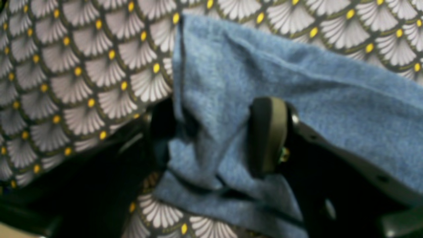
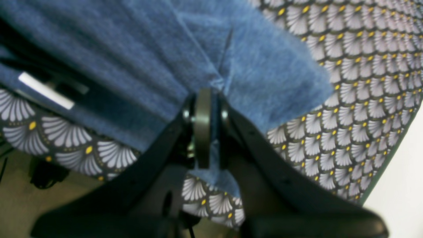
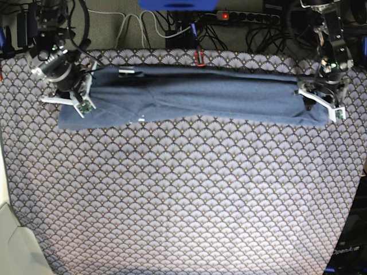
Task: Fold the T-shirt properly
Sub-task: 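Hold the strip end with the right gripper and smooth it flat, then grasp the strip end with the left gripper and fold it toward the right gripper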
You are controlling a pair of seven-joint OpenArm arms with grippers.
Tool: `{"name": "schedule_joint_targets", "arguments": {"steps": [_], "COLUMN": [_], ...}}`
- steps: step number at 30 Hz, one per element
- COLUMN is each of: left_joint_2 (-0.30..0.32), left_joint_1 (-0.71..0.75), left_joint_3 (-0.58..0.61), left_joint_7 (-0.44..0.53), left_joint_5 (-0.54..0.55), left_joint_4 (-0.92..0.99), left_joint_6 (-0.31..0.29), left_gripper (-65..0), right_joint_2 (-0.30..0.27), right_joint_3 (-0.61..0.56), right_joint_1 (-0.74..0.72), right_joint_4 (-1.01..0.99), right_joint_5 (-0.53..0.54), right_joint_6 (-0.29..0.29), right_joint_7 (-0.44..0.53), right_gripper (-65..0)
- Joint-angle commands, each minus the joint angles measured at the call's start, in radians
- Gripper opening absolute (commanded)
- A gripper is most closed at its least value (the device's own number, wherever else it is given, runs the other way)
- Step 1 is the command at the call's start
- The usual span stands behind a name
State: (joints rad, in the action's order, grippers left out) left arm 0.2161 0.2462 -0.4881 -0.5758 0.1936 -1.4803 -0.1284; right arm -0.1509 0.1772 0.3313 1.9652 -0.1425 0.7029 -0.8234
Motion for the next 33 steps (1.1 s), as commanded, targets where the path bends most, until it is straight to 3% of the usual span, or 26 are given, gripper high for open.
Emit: {"name": "schedule_joint_targets", "arguments": {"steps": [1, 6, 8, 11, 12, 17, 22, 28, 33], "left_joint_2": [0.015, 0.015, 0.015, 0.013, 0.013, -0.016, -0.068, -0.094, -0.126], "left_joint_1": [-0.008, -0.023, -0.023, -0.023, -0.021, 0.012, 0.077, 0.157, 0.161], "left_joint_3": [-0.005, -0.005, -0.005, -0.005, -0.005, -0.005, 0.035, 0.225, 0.421], "left_joint_7": [0.001, 0.007, 0.007, 0.004, 0.003, 0.001, 0.001, 0.0, -0.059], "left_joint_5": [0.0, 0.0, 0.0, 0.0, 0.0, 0.0, -0.001, -0.004, -0.006], "left_joint_4": [0.01, 0.105, 0.114, 0.109, 0.102, -0.004, -0.233, -0.471, -0.497], "left_joint_6": [0.002, 0.002, 0.002, 0.002, 0.002, 0.002, 0.002, 0.011, 0.011], "left_gripper": [-28.6, -31.7, -40.2, -62.5, -65.0, -64.7, -64.6, -64.6, -64.6], "right_joint_2": [-0.006, -0.006, -0.008, -0.009, -0.009, -0.009, -0.009, -0.008, -0.006], "right_joint_3": [0.003, 0.003, 0.003, 0.005, 0.005, 0.008, 0.006, 0.003, 0.002], "right_joint_1": [-0.005, -0.005, -0.005, -0.005, -0.005, -0.007, -0.005, -0.007, -0.01], "right_joint_4": [0.016, 0.016, 0.016, 0.016, 0.016, 0.016, 0.016, 0.016, 0.016], "right_joint_5": [-0.003, -0.003, -0.003, -0.003, -0.003, -0.003, -0.003, -0.003, -0.003], "right_joint_6": [-0.005, -0.005, -0.005, -0.005, -0.005, -0.005, -0.005, -0.005, -0.005], "right_joint_7": [0.009, 0.009, 0.009, 0.009, 0.009, 0.009, 0.009, 0.009, 0.009], "right_gripper": [-65.0, -65.0, -65.0, -65.0, -65.0, -65.0, -65.0, -65.0, -65.0]}}
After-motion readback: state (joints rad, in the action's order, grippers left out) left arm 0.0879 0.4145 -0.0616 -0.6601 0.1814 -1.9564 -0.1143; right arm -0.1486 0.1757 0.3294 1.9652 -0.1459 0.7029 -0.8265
